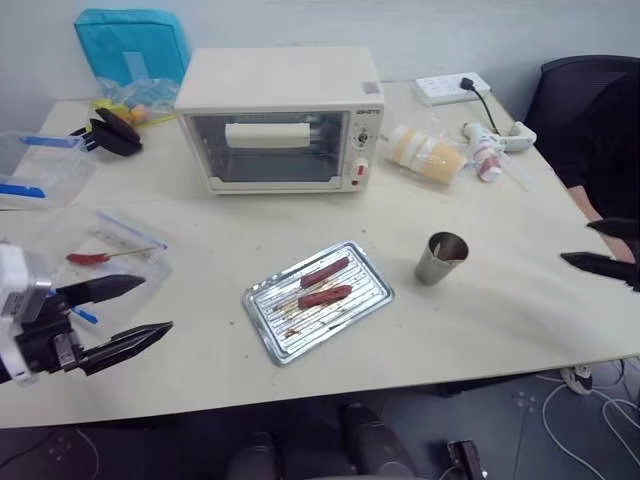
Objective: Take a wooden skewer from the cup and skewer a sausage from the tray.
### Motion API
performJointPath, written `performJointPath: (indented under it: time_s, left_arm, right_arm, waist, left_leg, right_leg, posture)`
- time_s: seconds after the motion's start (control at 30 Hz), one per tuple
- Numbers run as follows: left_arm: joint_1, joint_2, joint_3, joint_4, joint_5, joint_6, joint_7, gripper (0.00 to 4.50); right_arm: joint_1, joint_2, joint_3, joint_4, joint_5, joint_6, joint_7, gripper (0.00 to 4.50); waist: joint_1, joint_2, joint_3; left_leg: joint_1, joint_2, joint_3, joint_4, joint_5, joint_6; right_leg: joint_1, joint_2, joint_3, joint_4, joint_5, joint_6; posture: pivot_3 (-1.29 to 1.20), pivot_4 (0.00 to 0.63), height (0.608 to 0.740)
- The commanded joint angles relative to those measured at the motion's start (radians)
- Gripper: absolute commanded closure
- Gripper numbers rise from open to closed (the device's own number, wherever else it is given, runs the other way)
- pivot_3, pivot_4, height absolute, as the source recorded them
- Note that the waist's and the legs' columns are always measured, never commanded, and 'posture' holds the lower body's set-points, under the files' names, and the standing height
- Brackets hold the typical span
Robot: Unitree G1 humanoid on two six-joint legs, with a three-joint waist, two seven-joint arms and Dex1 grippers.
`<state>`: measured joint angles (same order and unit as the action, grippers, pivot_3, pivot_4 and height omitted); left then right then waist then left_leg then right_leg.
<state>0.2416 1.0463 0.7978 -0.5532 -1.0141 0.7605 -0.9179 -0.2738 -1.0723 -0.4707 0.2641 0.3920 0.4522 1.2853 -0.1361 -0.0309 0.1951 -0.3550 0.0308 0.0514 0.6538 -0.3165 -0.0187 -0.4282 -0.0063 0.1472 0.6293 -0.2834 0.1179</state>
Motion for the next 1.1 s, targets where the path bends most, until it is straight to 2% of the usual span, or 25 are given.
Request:
performJointPath:
  time_s: [0.03, 0.17, 0.27, 0.43, 0.73, 0.93, 1.1]
  left_arm:
    - [-0.1, 0.032, -0.097, -0.003, -0.05, 0.007, -0.015, 0.12]
    - [-0.306, 0.029, -0.303, 0.007, -0.055, -0.001, -0.006, 0.12]
    - [-0.408, -0.006, -0.418, 0.026, -0.011, -0.017, -0.006, 0.12]
    - [-0.517, -0.054, -0.517, 0.054, 0.029, -0.027, -0.005, 0.12]
    - [-0.584, -0.091, -0.565, 0.088, 0.079, -0.037, -0.02, 0.12]
    - [-0.605, -0.1, -0.571, 0.106, 0.105, -0.042, -0.038, 0.12]
    - [-0.628, -0.111, -0.586, 0.118, 0.128, -0.045, -0.049, 0.12]
  right_arm:
    - [0.133, 0.06, -0.152, -0.312, 0.104, 0.15, -0.113, 0.01]
    - [0.226, 0.271, -0.189, -0.64, 0.209, 0.279, -0.368, 0.01]
    - [0.226, 0.402, -0.143, -0.742, 0.215, 0.292, -0.527, 0.01]
    - [0.218, 0.526, -0.047, -0.824, 0.205, 0.271, -0.678, 0.01]
    - [0.265, 0.556, 0.055, -0.843, 0.193, 0.203, -0.725, 0.01]
    - [0.3, 0.548, 0.068, -0.875, 0.211, 0.181, -0.729, 0.01]
    - [0.273, 0.566, 0.105, -0.847, 0.196, 0.15, -0.749, 0.01]
  waist:
    - [-0.002, 0.001, 0.0]
    - [-0.002, -0.002, -0.001]
    - [0.0, -0.002, -0.001]
    - [0.001, -0.002, -0.001]
    - [0.006, -0.002, -0.001]
    - [0.013, -0.002, -0.001]
    - [0.016, -0.002, -0.001]
  left_leg:
    - [0.0, 0.0, 0.0, 0.0, -0.001, -0.001]
    - [0.0, 0.0, -0.002, 0.002, -0.001, -0.002]
    - [-0.002, 0.0, -0.003, 0.005, -0.001, -0.003]
    - [-0.003, -0.001, -0.003, 0.005, -0.001, -0.002]
    - [-0.006, -0.001, -0.006, 0.006, -0.002, -0.001]
    - [-0.006, -0.001, -0.006, 0.007, -0.002, -0.001]
    - [-0.006, -0.001, -0.006, 0.008, -0.002, -0.001]
  right_leg:
    - [0.0, 0.001, 0.0, 0.0, 0.0, 0.0]
    - [0.001, 0.003, -0.001, 0.0, 0.0, 0.0]
    - [0.001, 0.005, 0.0, 0.001, 0.0, 0.0]
    - [0.0, 0.004, 0.0, 0.0, 0.001, 0.0]
    - [0.0, 0.004, -0.002, -0.001, 0.0, 0.0]
    - [0.0, 0.004, -0.002, -0.001, 0.0, 0.0]
    - [0.0, 0.004, -0.002, 0.0, 0.001, 0.001]
  posture:
    - [0.0, 0.15, 0.74]
    - [0.0, 0.15, 0.74]
    - [0.0, 0.15, 0.74]
    - [0.0, 0.15, 0.74]
    - [0.0, 0.15, 0.74]
    - [0.0, 0.15, 0.74]
    - [0.0, 0.15, 0.74]
